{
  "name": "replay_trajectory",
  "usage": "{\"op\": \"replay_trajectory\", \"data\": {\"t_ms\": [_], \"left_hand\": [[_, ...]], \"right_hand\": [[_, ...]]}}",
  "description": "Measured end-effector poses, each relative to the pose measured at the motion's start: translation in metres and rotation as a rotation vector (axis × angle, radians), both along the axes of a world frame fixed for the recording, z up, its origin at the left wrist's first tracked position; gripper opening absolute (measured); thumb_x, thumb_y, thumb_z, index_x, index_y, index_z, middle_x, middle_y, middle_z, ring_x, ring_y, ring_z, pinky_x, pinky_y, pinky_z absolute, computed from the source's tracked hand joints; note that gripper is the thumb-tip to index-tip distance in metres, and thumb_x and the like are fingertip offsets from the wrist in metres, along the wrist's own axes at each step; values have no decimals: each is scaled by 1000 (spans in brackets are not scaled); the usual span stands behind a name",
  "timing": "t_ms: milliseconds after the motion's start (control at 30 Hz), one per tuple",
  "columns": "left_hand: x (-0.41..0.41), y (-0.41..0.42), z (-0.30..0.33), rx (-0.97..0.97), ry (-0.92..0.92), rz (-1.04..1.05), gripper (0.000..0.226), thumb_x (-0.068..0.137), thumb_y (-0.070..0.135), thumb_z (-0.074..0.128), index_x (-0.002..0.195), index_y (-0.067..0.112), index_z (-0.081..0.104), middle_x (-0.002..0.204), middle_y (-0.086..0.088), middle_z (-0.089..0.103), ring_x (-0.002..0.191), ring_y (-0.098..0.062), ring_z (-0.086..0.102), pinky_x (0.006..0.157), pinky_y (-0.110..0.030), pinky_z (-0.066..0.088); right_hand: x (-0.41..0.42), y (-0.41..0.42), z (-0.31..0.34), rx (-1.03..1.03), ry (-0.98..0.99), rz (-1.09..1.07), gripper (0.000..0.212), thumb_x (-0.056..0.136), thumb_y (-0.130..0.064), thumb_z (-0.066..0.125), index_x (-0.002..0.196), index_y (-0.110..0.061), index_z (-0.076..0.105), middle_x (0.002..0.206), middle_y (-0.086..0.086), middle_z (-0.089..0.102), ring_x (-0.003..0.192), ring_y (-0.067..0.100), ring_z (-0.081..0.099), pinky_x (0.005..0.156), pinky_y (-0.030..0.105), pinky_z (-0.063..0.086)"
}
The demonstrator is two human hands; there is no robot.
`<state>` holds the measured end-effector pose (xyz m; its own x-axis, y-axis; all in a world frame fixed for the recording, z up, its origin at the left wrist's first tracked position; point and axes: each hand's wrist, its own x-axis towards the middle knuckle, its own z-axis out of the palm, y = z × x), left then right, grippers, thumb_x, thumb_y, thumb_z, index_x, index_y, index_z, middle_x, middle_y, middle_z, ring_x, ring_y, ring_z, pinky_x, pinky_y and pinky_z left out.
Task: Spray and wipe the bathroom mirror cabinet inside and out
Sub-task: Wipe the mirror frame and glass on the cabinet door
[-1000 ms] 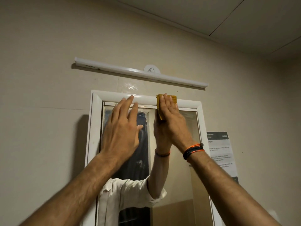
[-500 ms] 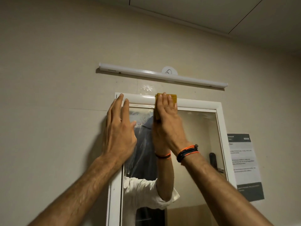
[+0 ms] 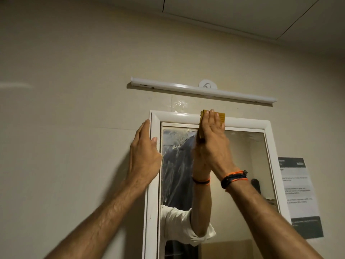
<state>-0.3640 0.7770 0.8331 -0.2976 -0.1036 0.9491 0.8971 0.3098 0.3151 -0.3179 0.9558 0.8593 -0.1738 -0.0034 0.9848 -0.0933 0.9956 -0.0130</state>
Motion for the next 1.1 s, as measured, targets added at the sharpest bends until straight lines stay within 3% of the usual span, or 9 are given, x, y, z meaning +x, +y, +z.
{"op": "replay_trajectory", "data": {"t_ms": [267,400,600,767,900,1000,1100], "left_hand": [[-2,-2,-1,55,16,-119,52,100,10,46,150,12,33,154,-3,38,142,-16,35,113,-19,23],[-4,-9,0,87,9,-259,44,103,15,42,146,17,42,147,0,48,133,-10,45,113,-29,36],[-5,-14,1,145,-46,-436,42,105,30,34,142,15,49,143,1,53,132,-10,48,113,-35,38],[-8,-14,1,157,-93,-508,47,104,39,29,143,19,47,141,3,54,131,-13,50,112,-41,40],[-11,-15,2,169,-127,-626,49,103,40,30,143,17,47,143,3,52,133,-11,47,115,-40,35],[-11,-16,2,193,-150,-728,60,97,48,31,143,13,47,143,1,52,133,-10,47,116,-39,33],[-12,-17,4,188,-132,-803,57,102,42,25,144,9,43,147,-1,48,136,-8,43,118,-37,30]], "right_hand": [[-22,-75,-2,158,-15,37,71,99,-10,39,154,-10,-5,162,12,-13,149,23,-17,122,39,-11],[-32,-102,1,232,-58,55,64,106,-20,33,154,-9,-7,161,11,-16,149,23,-17,121,38,-13],[-18,-68,5,386,-82,-7,66,102,-15,36,156,-15,-2,163,5,-10,148,15,-17,118,29,-17],[-5,-29,3,184,-63,-38,72,98,-11,39,156,-19,-3,162,3,-11,145,13,-20,116,26,-19],[-12,-48,-2,73,-29,18,76,94,-5,40,155,-13,-5,162,8,-14,147,17,-21,120,35,-15],[-23,-76,-3,157,-8,32,70,99,-7,36,154,-13,-7,162,10,-15,147,20,-21,121,37,-14],[-34,-98,1,249,-30,63,58,105,-15,27,155,-11,-3,162,10,-13,148,21,-18,120,36,-15]]}}
